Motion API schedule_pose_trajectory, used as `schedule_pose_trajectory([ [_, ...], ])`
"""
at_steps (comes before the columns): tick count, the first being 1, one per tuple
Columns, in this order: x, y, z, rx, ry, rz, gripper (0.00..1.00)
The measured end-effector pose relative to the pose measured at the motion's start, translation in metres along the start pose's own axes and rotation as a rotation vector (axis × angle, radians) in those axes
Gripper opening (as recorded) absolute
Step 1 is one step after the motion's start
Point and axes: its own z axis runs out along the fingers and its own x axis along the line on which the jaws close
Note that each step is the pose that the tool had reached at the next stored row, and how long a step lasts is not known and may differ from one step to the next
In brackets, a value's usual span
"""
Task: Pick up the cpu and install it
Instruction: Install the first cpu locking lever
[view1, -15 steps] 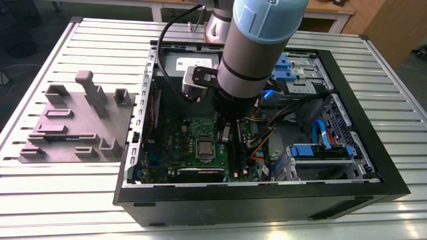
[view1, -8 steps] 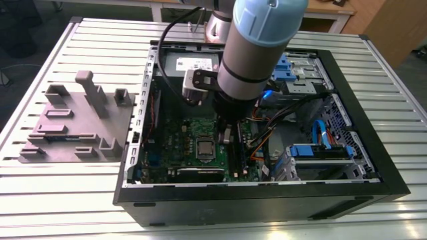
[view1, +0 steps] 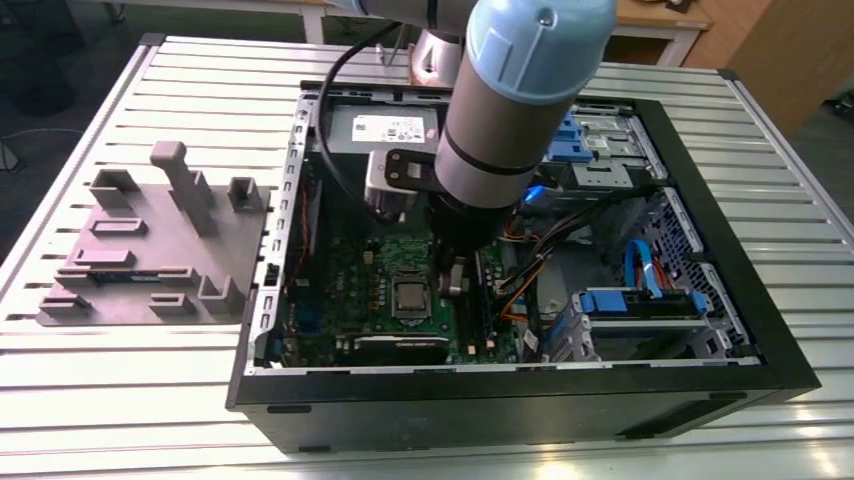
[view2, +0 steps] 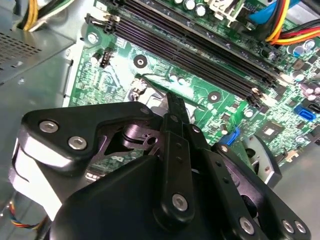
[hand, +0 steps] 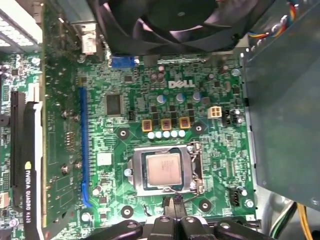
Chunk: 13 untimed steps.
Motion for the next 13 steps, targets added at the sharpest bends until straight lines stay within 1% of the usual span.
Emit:
schedule_pose_trajectory([
  [9, 0.0098, -0.001, 0.0028, 0.002, 0.0014, -0.018, 0.1],
  [13, 0.0108, -0.0014, 0.0044, 0.0019, 0.002, -0.023, 0.1],
])
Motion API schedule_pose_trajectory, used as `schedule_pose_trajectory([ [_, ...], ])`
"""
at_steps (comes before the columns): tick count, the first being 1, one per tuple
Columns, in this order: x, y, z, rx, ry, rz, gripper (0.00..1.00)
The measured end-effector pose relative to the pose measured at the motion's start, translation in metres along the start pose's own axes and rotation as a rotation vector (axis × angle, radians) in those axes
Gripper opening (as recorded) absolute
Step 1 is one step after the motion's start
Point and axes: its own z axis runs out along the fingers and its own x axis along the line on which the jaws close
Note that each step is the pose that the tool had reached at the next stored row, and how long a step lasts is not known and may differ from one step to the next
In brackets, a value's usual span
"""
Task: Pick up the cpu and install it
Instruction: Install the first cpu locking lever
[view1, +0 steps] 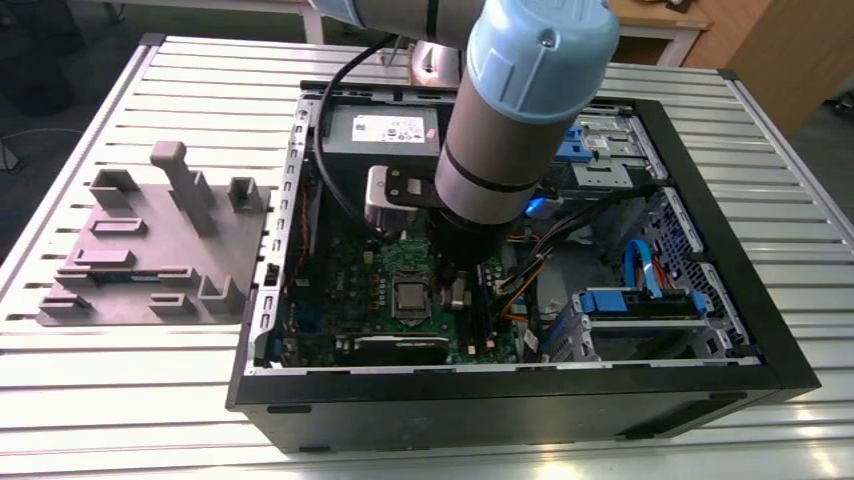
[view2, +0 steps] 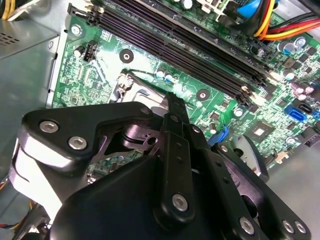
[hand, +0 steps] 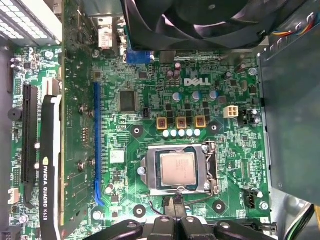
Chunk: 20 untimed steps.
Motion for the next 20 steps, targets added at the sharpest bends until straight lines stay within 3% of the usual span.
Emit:
schedule_pose_trajectory([
  [20, 0.0014, -0.0029, 0.007, -0.0006, 0.0025, -0.033, 0.1],
])
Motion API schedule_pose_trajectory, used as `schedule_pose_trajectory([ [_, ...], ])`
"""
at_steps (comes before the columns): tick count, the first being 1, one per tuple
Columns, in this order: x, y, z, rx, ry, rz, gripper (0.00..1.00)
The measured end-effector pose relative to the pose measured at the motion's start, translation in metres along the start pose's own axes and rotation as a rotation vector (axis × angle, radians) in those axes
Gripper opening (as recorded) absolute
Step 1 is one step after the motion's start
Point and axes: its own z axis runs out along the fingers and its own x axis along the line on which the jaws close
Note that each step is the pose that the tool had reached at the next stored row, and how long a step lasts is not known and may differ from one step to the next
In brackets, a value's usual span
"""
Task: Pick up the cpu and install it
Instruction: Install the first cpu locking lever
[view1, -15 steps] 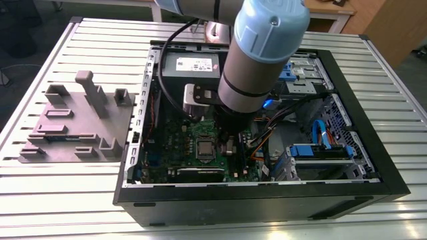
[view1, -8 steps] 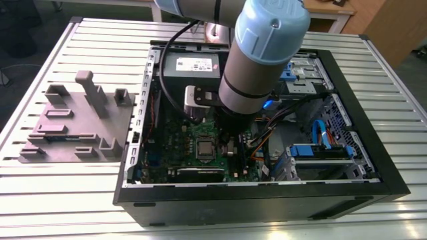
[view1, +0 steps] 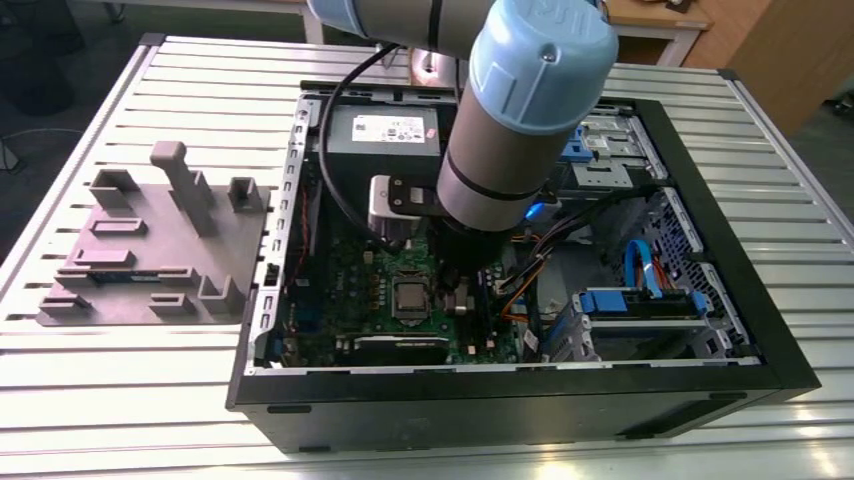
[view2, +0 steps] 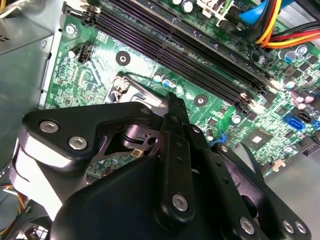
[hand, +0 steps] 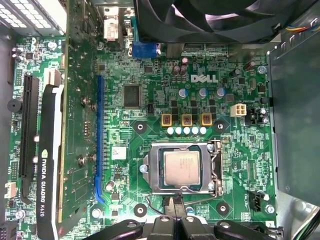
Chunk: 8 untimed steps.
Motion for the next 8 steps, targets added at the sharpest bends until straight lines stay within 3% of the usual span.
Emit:
schedule_pose_trajectory([
  [8, 0.0003, -0.0002, 0.0014, 0.0026, 0.001, -0.013, 0.1],
])
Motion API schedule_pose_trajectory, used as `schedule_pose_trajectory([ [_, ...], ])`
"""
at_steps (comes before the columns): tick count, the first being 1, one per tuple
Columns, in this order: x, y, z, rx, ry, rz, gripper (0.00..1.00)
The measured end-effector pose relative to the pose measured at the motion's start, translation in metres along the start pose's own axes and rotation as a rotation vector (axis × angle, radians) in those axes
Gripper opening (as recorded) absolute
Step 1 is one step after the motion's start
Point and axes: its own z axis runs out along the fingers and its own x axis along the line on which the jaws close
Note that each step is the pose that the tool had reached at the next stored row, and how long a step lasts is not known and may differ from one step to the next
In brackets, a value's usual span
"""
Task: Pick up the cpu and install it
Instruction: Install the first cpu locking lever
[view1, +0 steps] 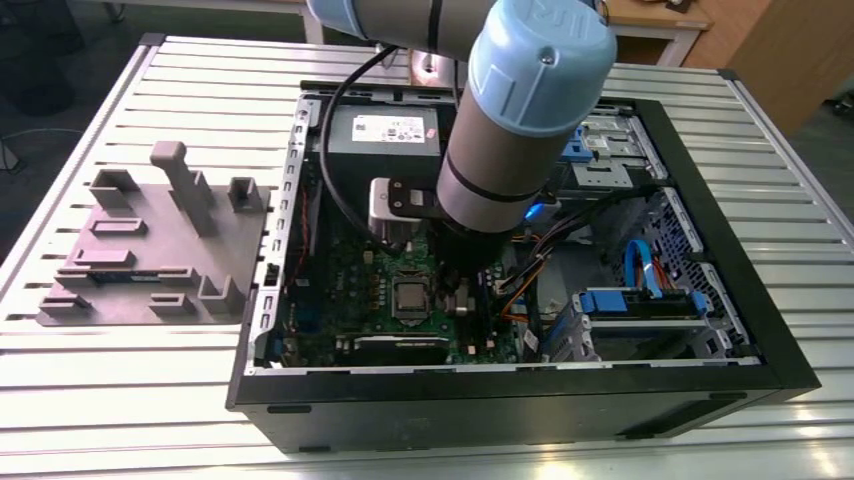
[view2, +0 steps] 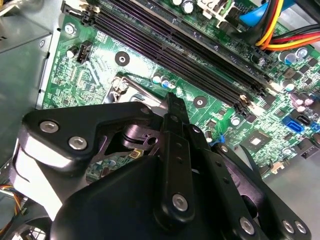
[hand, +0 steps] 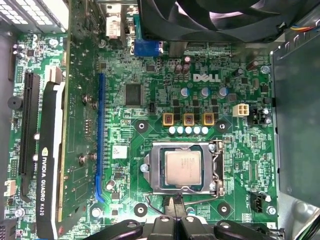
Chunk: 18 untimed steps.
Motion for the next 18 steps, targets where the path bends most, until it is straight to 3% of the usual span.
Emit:
schedule_pose_trajectory([
  [11, 0.0039, -0.0004, 0.0053, 0.0025, 0.0011, -0.014, 0.1],
  [18, 0.004, 0.0011, 0.0079, 0.0124, 0.0018, -0.026, 0.1],
])
